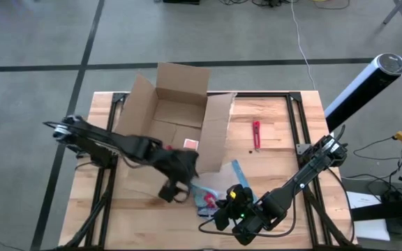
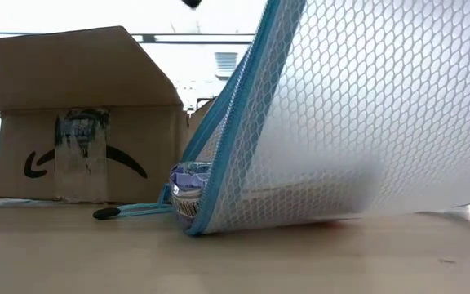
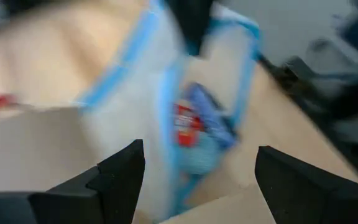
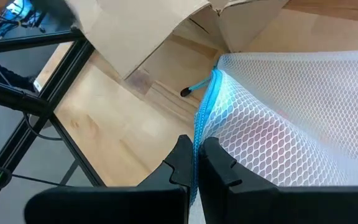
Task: Unpack boxes
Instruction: Put the game card into the blue transparent zip bag
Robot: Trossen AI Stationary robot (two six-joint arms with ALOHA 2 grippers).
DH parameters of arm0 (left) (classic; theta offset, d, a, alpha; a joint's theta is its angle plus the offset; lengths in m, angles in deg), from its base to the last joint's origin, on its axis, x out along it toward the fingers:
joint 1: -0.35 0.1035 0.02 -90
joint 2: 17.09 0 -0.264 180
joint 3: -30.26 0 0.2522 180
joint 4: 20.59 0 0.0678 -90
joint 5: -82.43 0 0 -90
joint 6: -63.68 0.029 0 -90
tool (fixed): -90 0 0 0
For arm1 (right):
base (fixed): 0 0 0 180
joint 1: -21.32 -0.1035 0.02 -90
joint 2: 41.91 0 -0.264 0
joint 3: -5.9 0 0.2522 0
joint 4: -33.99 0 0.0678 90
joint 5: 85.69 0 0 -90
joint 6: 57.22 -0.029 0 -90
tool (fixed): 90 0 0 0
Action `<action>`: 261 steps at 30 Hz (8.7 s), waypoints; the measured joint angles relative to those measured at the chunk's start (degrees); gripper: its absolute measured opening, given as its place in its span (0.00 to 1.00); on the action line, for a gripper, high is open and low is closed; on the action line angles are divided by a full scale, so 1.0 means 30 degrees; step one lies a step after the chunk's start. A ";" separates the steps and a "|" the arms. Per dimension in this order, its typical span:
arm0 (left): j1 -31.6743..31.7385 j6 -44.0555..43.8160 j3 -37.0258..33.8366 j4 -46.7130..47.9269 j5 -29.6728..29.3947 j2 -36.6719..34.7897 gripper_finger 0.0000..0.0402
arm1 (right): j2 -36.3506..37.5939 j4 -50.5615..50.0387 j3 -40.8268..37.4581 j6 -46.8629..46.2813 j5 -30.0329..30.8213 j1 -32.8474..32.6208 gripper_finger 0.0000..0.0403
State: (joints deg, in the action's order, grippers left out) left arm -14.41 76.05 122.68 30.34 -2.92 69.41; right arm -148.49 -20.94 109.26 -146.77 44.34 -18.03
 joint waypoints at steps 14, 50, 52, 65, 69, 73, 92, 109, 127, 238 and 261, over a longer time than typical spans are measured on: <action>1.0512 0.0851 -0.1084 0.1277 -0.1706 0.0111 0.68 | 0.0000 -0.0012 0.0000 -0.0003 -0.0001 0.0000 0.00; 1.1830 0.1650 -0.4882 0.3913 0.4843 0.4965 0.68 | 0.0000 -0.0008 0.0000 -0.0003 0.0001 0.0007 0.00; 1.1652 0.1735 -0.4882 0.4071 0.4864 0.4708 0.68 | 0.0000 -0.0011 0.0000 0.0002 -0.0005 0.0003 0.00; 1.1298 -0.1542 -0.4882 0.0991 0.4837 0.4248 0.68 | 0.0000 -0.0009 0.0000 -0.0003 -0.0006 0.0000 0.00; 1.1175 -0.2248 -0.4882 -0.0214 0.4809 0.4250 0.68 | 0.0000 -0.0009 0.0000 0.0001 0.0001 0.0007 0.00; 1.0935 -0.1780 -0.4882 -0.0401 0.4807 0.4245 0.68 | 0.0000 -0.0009 0.0000 -0.0003 -0.0005 0.0000 0.00; 1.0720 -0.0995 -0.6120 -0.1711 0.4243 0.4259 0.68 | 0.0000 -0.0009 0.0000 -0.0003 0.0001 0.0007 0.00; 1.0705 -0.2799 -0.8364 -0.4505 0.1082 0.4186 0.68 | 0.0000 -0.0009 0.0000 -0.0003 -0.0005 0.0000 0.00; 1.1791 -0.5481 -0.8315 -0.4456 -0.2185 0.3897 0.68 | 0.0000 -0.0009 0.0000 -0.0003 -0.0005 0.0002 0.00; 1.2711 -1.0329 -0.6654 0.0524 -0.3871 0.3012 1.00 | 0.0000 -0.0009 0.0000 -0.0003 0.0001 0.0006 0.00; 1.2864 -1.5134 -0.5914 0.1329 -0.4565 0.3017 1.00 | 0.0000 -0.0001 0.0000 -0.0003 0.0001 0.0000 0.00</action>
State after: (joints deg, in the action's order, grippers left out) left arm 24.18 30.65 104.93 34.32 -16.61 78.46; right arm -148.49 -20.94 109.26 -146.78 44.34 -18.03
